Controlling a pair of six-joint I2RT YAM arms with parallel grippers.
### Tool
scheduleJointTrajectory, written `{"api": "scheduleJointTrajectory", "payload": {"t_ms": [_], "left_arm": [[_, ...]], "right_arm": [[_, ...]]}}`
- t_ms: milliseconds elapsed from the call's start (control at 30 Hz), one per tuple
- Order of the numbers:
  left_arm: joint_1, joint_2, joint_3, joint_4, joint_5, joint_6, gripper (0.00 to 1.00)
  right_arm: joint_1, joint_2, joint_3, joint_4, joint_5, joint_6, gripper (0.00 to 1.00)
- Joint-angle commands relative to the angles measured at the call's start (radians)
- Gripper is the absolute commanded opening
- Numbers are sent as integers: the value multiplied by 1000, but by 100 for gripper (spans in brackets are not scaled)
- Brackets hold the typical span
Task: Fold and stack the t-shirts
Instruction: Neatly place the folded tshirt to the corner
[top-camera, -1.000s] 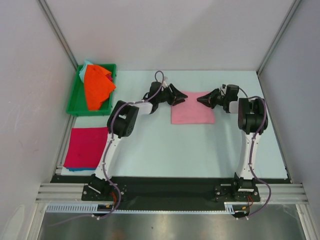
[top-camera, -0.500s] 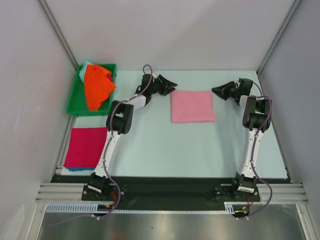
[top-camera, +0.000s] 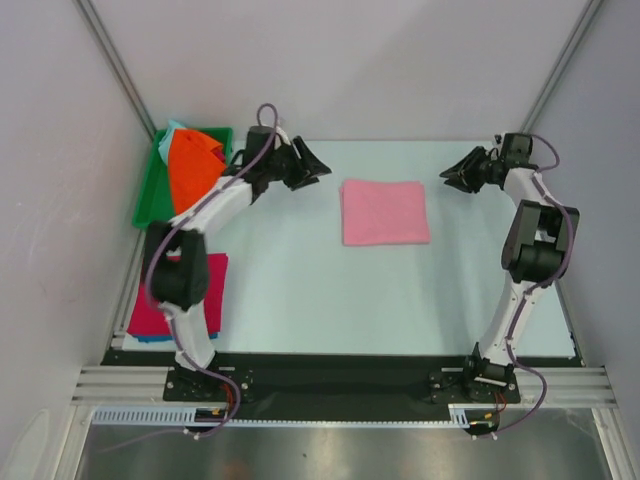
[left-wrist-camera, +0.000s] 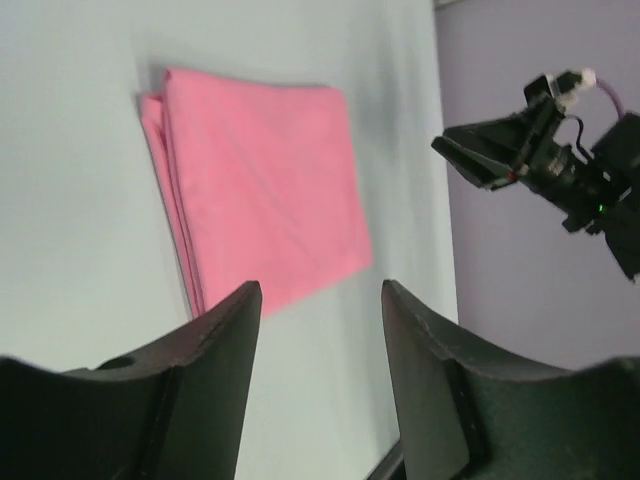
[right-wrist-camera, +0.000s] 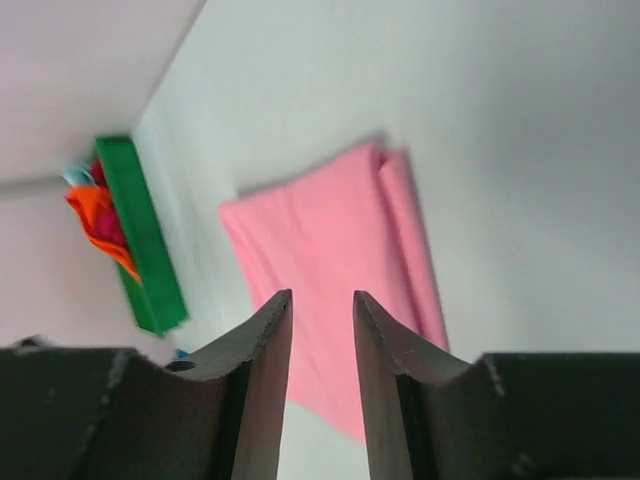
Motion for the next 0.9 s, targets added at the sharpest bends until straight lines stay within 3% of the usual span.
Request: {"api": "scheduleJointTrajectory", "payload": {"t_ms": [0, 133, 233, 300, 433, 467, 500, 633, 867], "left_arm": [[-5, -315, -260, -72, -55, 108, 58], [-16, -663, -538, -80, -41, 86, 59], [-26, -865, -719, -86, -30, 63, 60], [-26, -961, -836, -92, -15, 28, 60], [-26, -1147, -945, -159, -25, 6, 62], [-25, -1191, -969, -191, -33, 3, 63], [-25, -1216, -980, -208, -41, 0, 63], [-22, -1268, -997, -297, -84, -37, 60], [7, -1219, -970, -431, -134, -93, 59]], "right_arm": [[67, -247, -112, -249, 134, -278, 38], [160, -535, -315, -263, 266, -354, 41], [313, -708, -413, -264, 422, -397, 45], [471, -779, -462, -250, 522, -450, 51], [761, -879, -542, -215, 867, -582, 64], [818, -905, -570, -170, 935, -663, 72], [937, -911, -596, -143, 995, -717, 75], [1146, -896, -787, -28, 1140, -1014, 81], [1194, -735, -959, 333, 1139, -1341, 82]]}}
